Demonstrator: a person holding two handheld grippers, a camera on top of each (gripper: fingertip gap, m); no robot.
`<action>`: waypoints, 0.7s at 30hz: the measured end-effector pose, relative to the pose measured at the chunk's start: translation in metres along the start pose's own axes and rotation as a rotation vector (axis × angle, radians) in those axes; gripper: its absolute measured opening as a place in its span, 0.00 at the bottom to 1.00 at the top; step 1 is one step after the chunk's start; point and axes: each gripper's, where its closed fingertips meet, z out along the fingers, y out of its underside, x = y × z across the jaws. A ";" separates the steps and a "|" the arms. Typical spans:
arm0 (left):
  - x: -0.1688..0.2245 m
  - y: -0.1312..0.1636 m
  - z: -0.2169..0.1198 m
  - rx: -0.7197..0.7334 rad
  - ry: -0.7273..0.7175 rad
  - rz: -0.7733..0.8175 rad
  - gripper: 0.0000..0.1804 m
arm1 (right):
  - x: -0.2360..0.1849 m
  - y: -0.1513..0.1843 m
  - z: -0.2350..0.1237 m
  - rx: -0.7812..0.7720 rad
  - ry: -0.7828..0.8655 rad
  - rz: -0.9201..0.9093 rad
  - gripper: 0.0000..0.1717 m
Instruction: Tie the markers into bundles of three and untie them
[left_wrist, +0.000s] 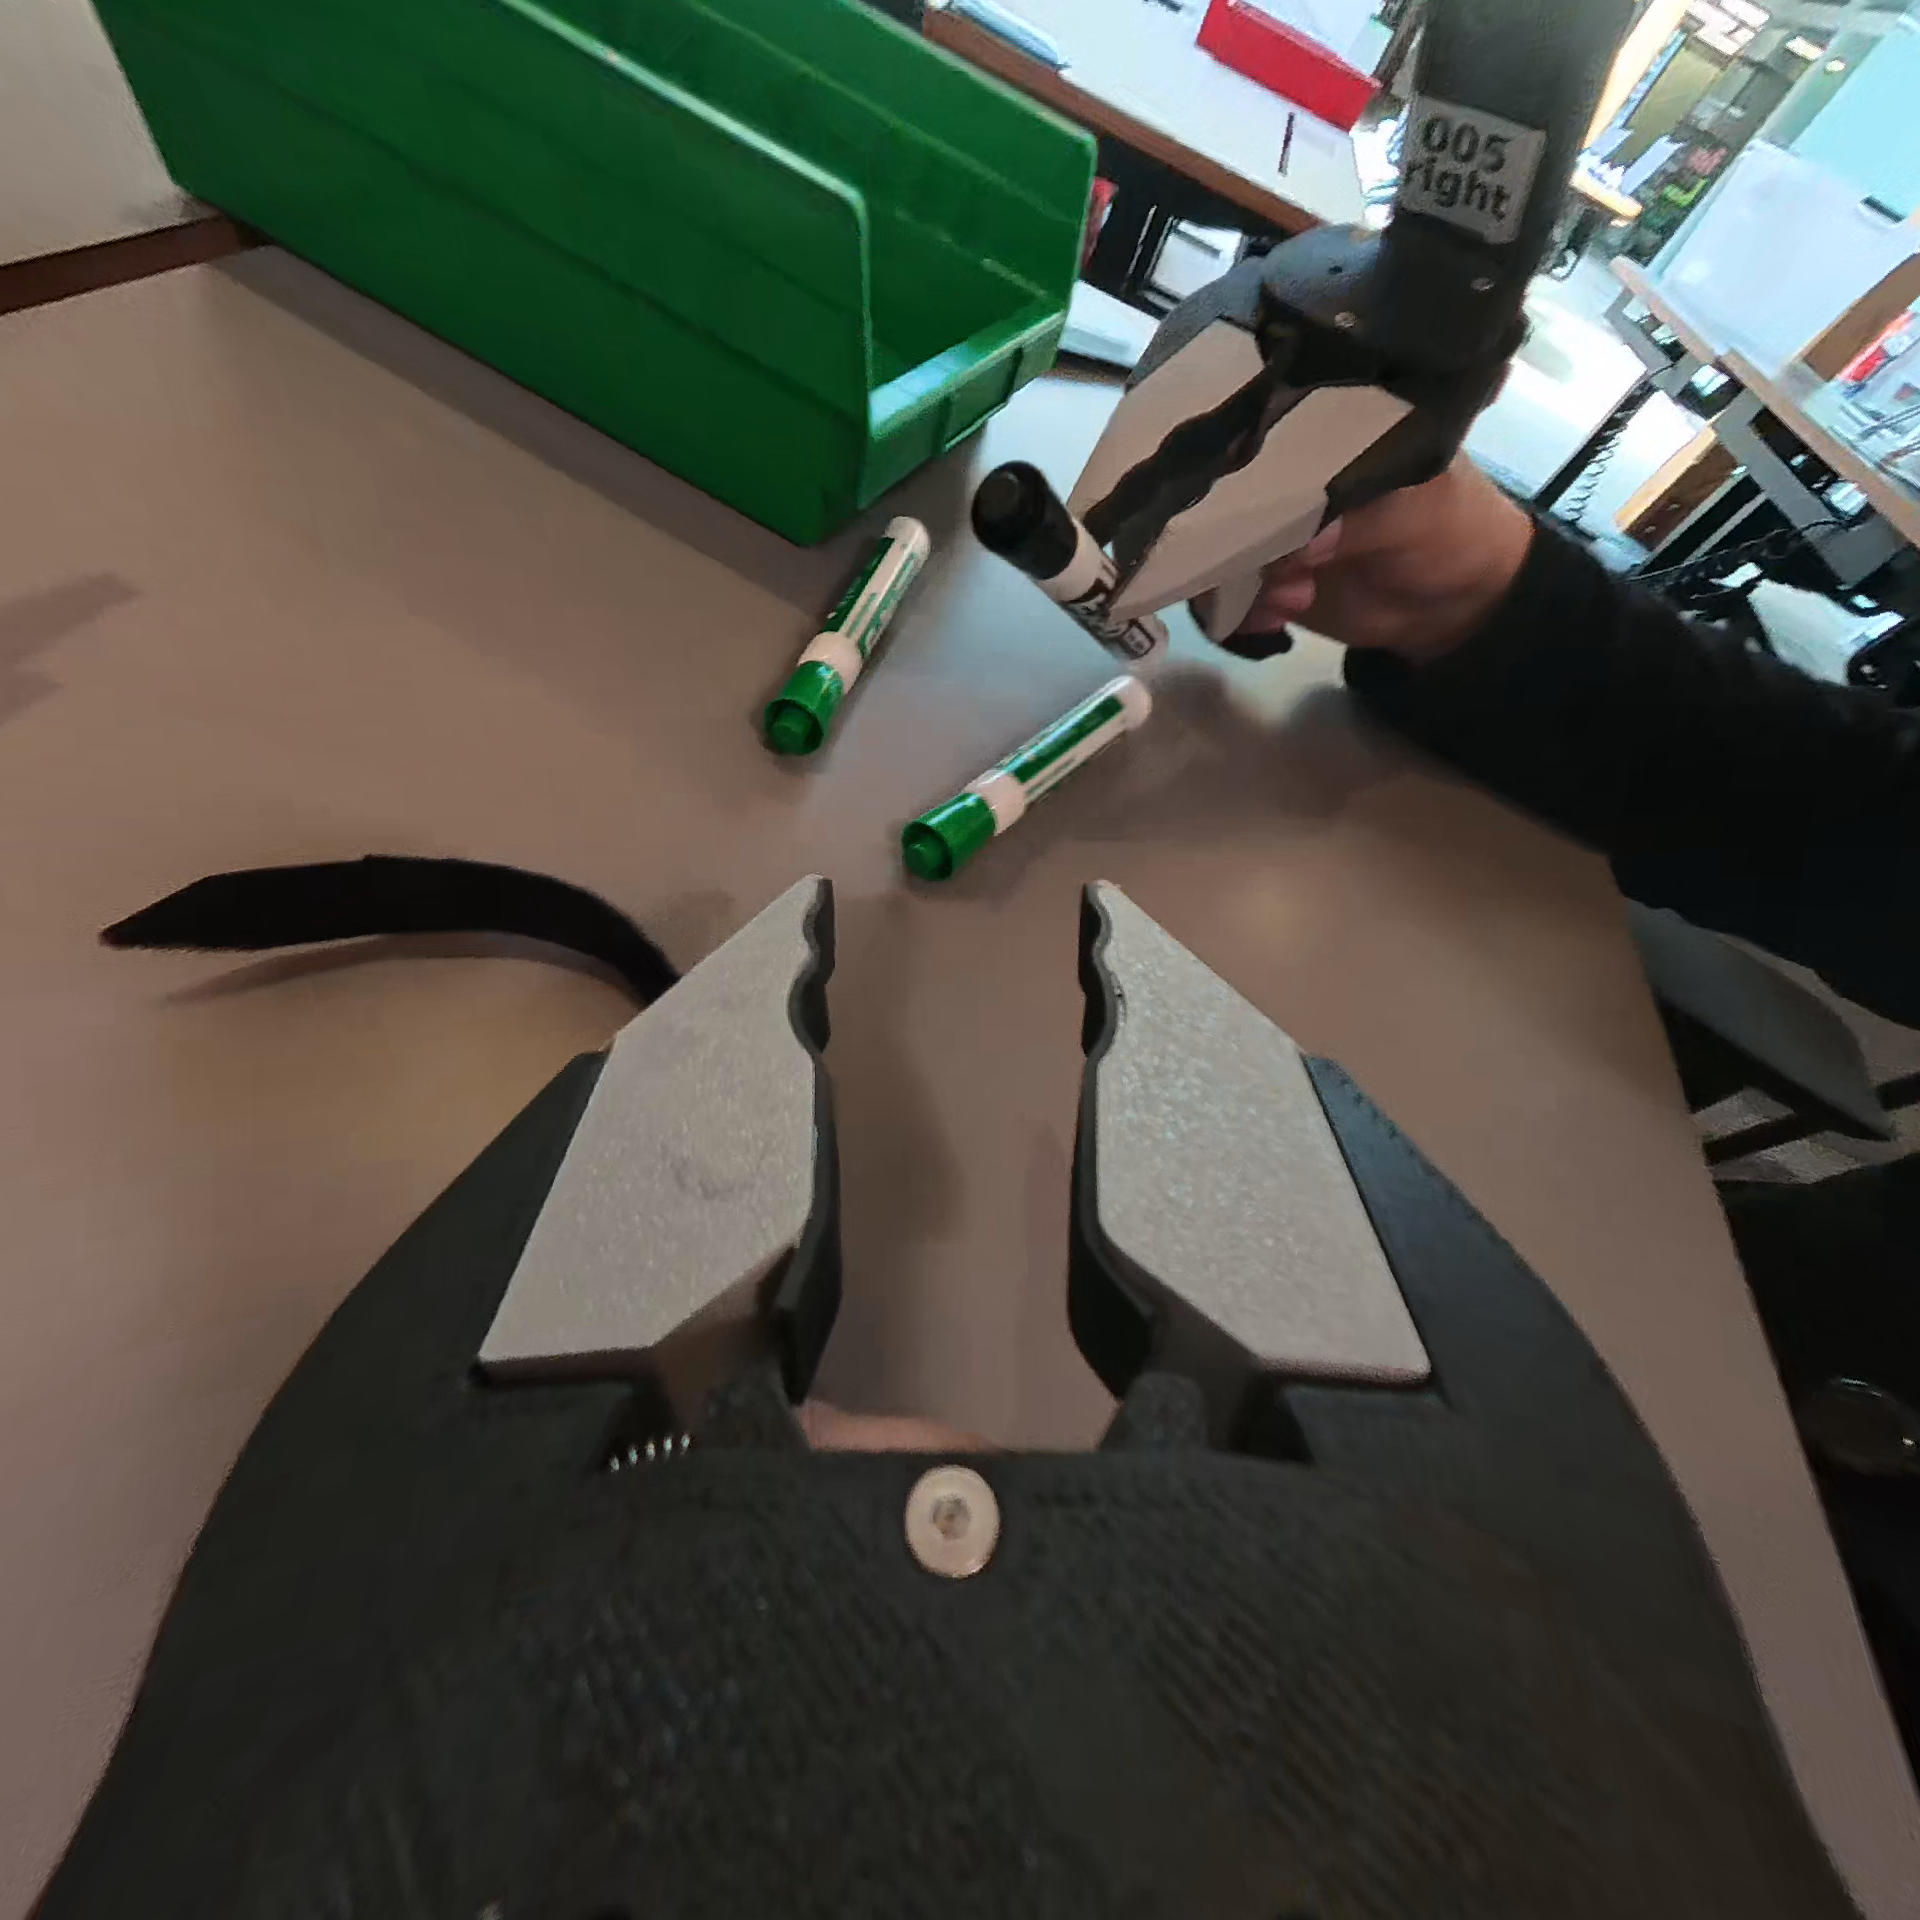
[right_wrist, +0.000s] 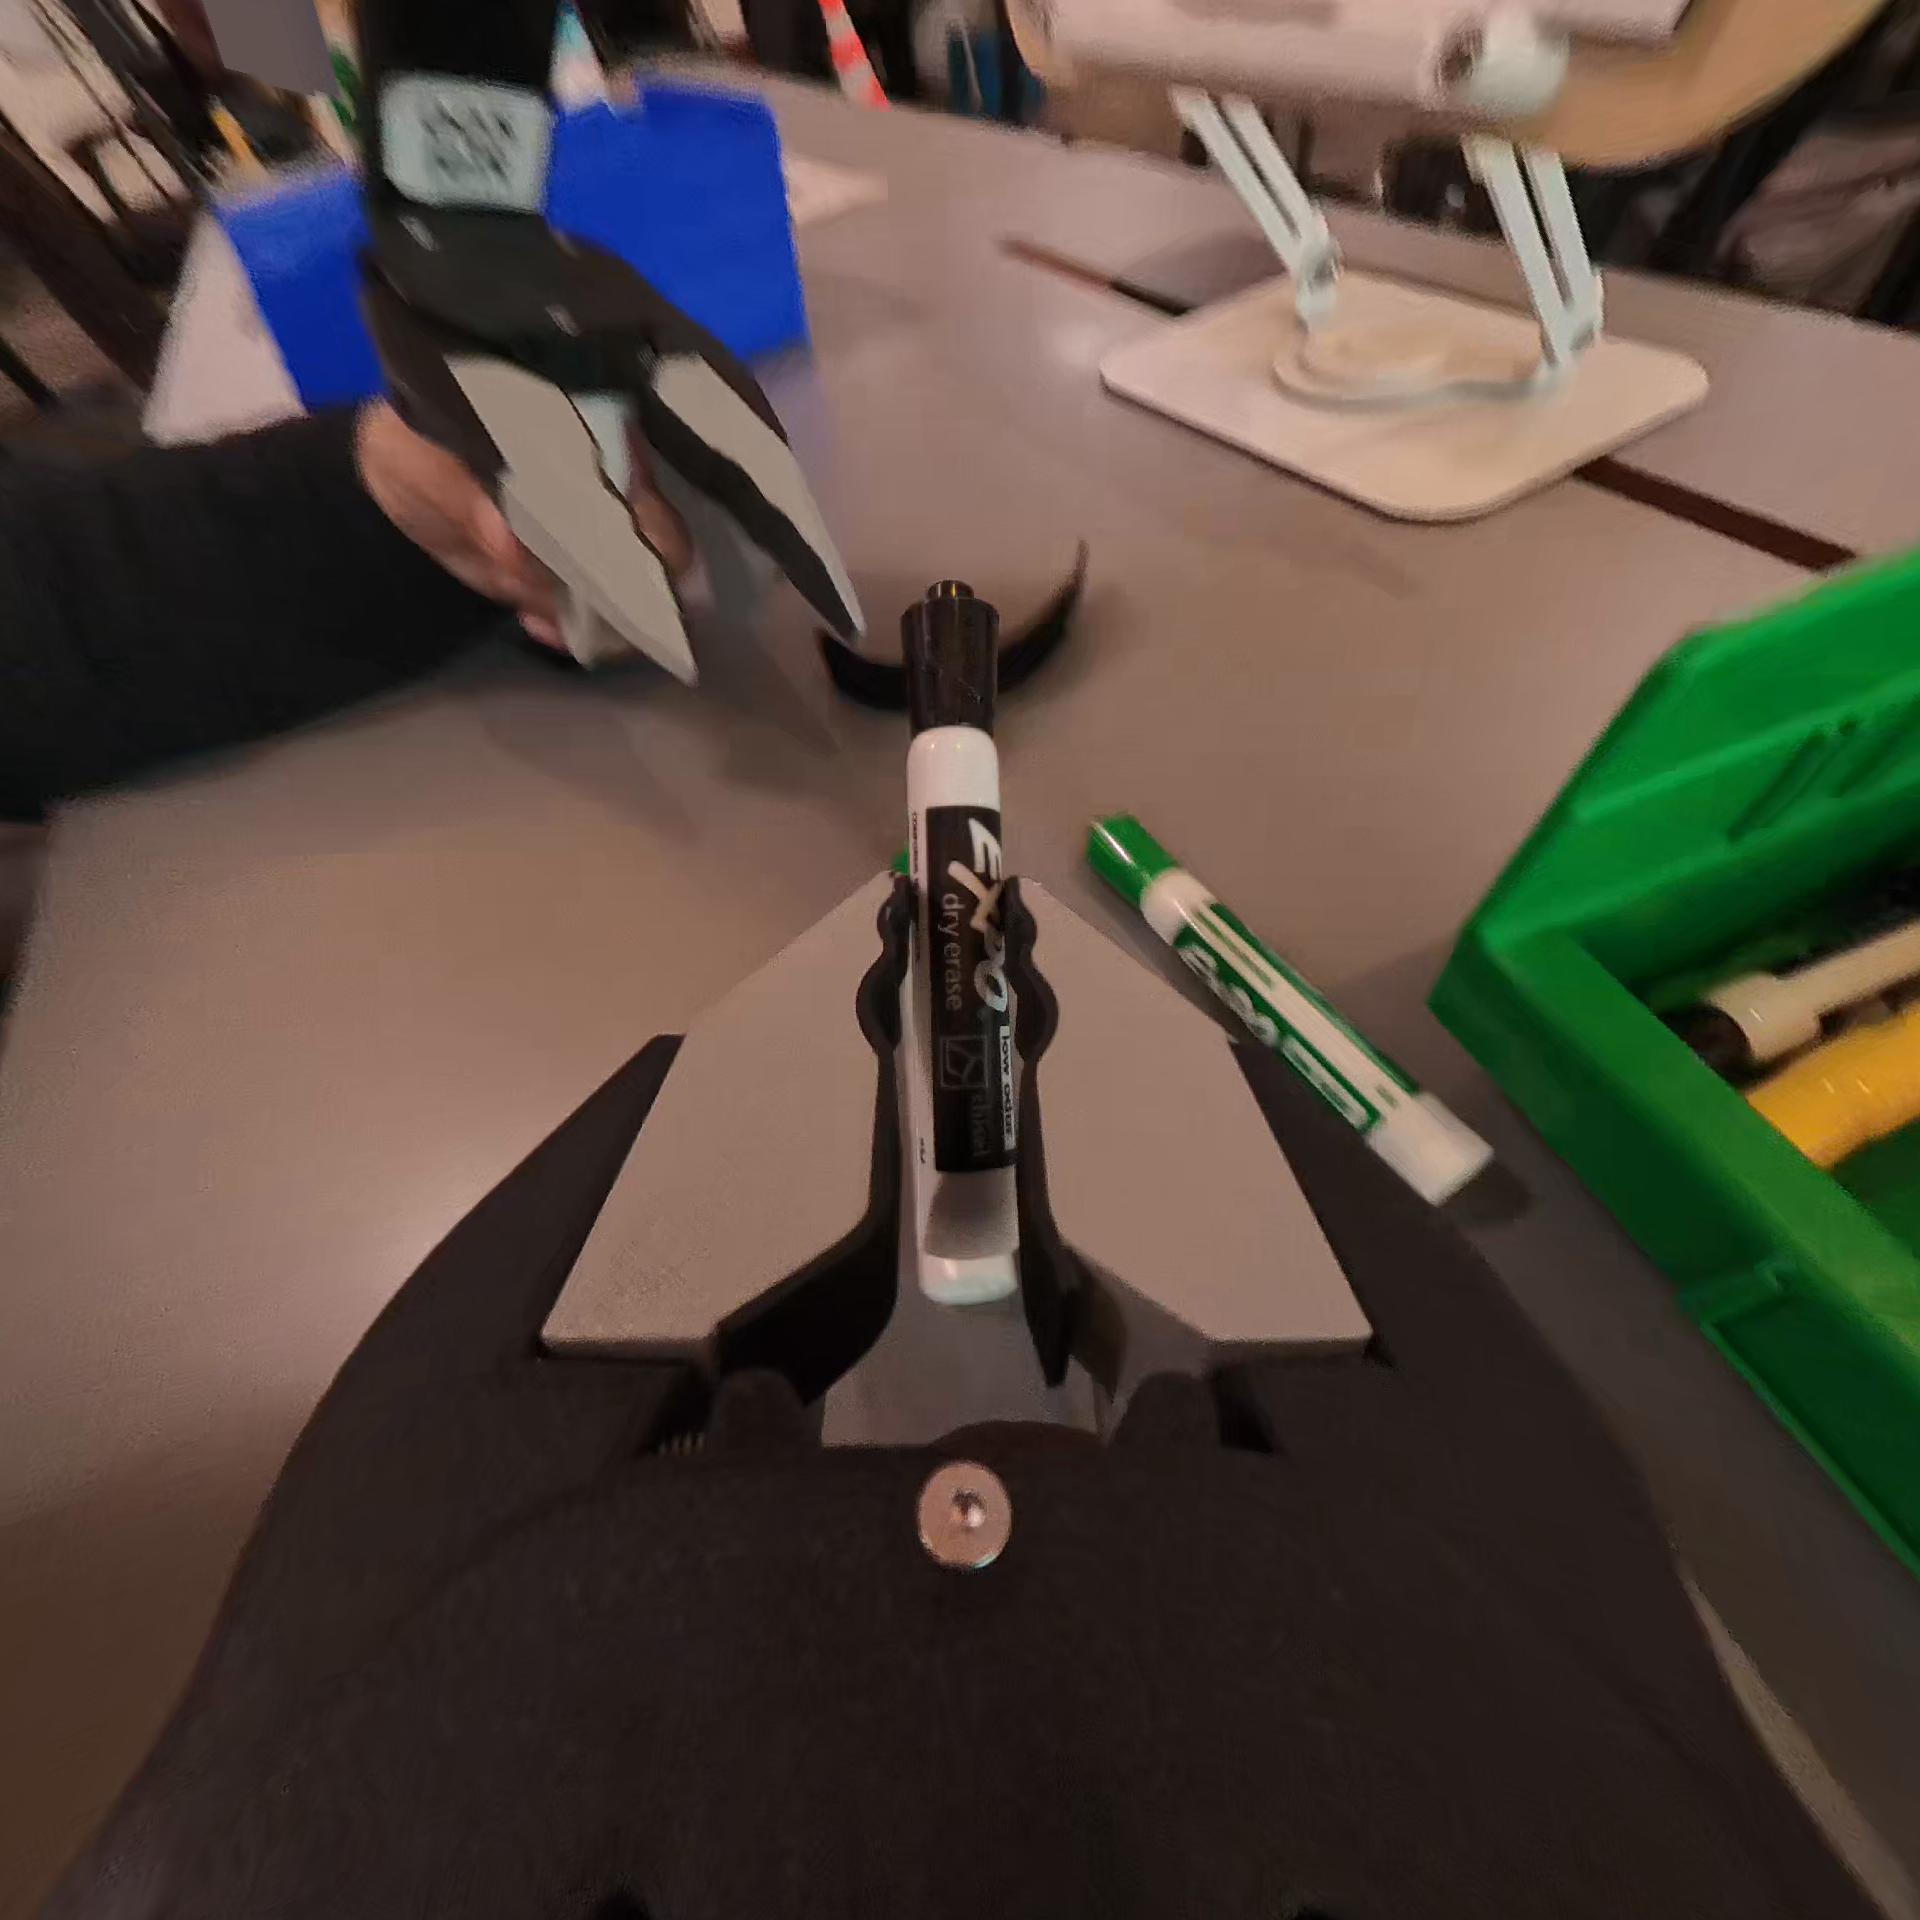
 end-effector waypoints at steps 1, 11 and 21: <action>0.006 -0.004 0.001 0.020 0.015 0.002 0.25 | -0.008 -0.010 0.000 0.049 -0.032 0.006 0.08; 0.060 -0.058 -0.008 0.317 0.157 0.015 0.25 | -0.064 -0.036 0.020 0.162 -0.185 -0.022 0.08; 0.067 -0.057 -0.005 0.308 0.173 0.064 0.10 | -0.086 -0.030 0.037 0.140 -0.257 -0.021 0.08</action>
